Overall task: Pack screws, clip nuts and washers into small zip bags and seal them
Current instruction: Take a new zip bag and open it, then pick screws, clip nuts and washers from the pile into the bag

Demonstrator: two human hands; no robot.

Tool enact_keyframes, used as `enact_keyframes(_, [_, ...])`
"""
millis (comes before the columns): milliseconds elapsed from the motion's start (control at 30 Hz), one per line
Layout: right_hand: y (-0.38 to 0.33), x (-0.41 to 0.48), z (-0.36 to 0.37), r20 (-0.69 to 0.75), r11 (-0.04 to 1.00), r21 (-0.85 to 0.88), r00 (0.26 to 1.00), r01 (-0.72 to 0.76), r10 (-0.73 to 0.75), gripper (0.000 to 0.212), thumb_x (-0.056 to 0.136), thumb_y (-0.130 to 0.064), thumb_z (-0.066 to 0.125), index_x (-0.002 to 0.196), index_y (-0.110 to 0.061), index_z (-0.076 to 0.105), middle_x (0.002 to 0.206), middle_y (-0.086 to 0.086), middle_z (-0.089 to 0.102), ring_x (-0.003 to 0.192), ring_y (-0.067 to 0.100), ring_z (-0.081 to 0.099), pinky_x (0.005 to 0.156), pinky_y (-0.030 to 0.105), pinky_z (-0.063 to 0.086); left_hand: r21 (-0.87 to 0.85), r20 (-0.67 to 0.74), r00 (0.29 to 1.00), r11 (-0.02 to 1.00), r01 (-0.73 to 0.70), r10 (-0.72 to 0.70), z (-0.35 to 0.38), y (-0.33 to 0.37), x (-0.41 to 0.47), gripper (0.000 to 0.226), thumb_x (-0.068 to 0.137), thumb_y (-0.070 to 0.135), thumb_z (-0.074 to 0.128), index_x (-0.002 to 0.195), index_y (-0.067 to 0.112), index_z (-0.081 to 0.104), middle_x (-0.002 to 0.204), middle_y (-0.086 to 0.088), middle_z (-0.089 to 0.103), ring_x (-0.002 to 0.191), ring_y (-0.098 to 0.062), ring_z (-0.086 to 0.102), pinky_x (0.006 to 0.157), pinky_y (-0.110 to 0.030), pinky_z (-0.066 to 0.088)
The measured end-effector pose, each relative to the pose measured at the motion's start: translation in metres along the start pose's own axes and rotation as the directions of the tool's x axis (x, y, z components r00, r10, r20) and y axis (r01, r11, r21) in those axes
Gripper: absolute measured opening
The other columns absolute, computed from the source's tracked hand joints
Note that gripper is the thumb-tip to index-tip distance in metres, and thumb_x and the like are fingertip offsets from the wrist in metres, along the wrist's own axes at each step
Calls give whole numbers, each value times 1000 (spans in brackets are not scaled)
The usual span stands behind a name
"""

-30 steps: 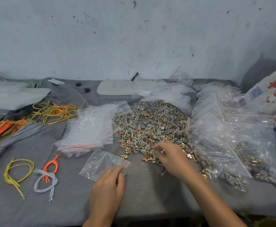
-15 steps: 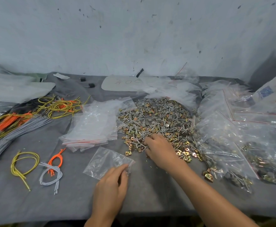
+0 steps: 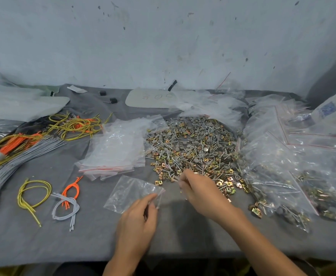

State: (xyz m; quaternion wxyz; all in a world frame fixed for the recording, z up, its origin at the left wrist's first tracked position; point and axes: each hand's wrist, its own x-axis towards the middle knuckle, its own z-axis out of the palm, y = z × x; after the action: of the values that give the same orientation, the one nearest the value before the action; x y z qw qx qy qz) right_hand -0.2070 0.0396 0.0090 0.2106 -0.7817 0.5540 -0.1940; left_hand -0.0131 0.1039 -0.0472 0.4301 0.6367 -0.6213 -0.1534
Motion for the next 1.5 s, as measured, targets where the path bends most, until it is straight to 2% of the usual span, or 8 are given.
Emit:
enact_keyframes(367, [-40,-20,40,57,967,195,987,-162,153,16,92,-36,60,92,-26,72,83,-8,70,83,9,62,73,27,47,-141,-1,992,982,126,-128,-4,1,0,33,95,16,59,123,32,69,64,5,62,56,-10,54,60,-34,47])
enact_keyframes(533, [-47,-16,44,-20,964,148,974,-219,225,21,87,-36,60,92,-24,76,85,-3,74,88,17,67,79,31,52,-132,23,996,988,85,-83,-3,2,-1,35,96,14,60,125,31,68,71,3,66,57,-4,53,61,-25,44])
enact_keyframes(667, [-53,-14,42,-44,976,156,986,-150,159,20,90,-39,65,107,-32,73,93,-8,74,91,12,66,79,28,49,-129,40,996,988,88,-83,-3,2,-2,37,95,13,62,128,29,67,94,4,75,77,-16,67,73,-31,52])
enact_keyframes(867, [-41,-24,32,-116,960,256,983,-111,144,11,86,-25,69,86,-30,60,83,-15,68,83,-2,61,71,17,47,-200,3,994,974,106,-108,-4,2,0,36,95,12,61,125,29,68,64,11,58,52,-7,50,58,-32,47])
enact_keyframes(1000, [-46,-24,32,-123,973,232,992,0,30,9,89,-20,67,94,-27,63,91,-12,71,88,4,64,82,29,53,-165,3,996,982,88,-88,-4,1,0,37,94,12,61,125,30,68,64,13,61,54,-4,52,58,-20,43])
enact_keyframes(1167, [-54,-21,46,-147,992,21,982,121,-117,6,95,-31,61,94,-28,55,97,-8,70,89,19,64,73,38,50,-176,-3,998,983,57,-59,-5,0,-1,34,98,10,58,124,28,69,114,22,70,106,6,63,91,-23,51])
enact_keyframes(1367, [-50,-23,40,93,973,-60,972,222,-216,34,101,-25,42,132,-40,49,126,-6,66,108,33,62,82,45,51,-224,-26,994,970,100,-108,-3,-5,-2,36,99,10,55,126,29,68,97,-1,75,75,-11,64,71,-24,49])
enact_keyframes(1500, [-43,-28,38,182,937,-171,945,304,-273,36,101,-20,40,135,-34,41,131,-1,58,106,38,60,77,49,49,-228,-5,995,969,94,-98,-2,-7,-2,35,99,14,54,126,31,68,107,5,75,93,-18,68,81,-36,55])
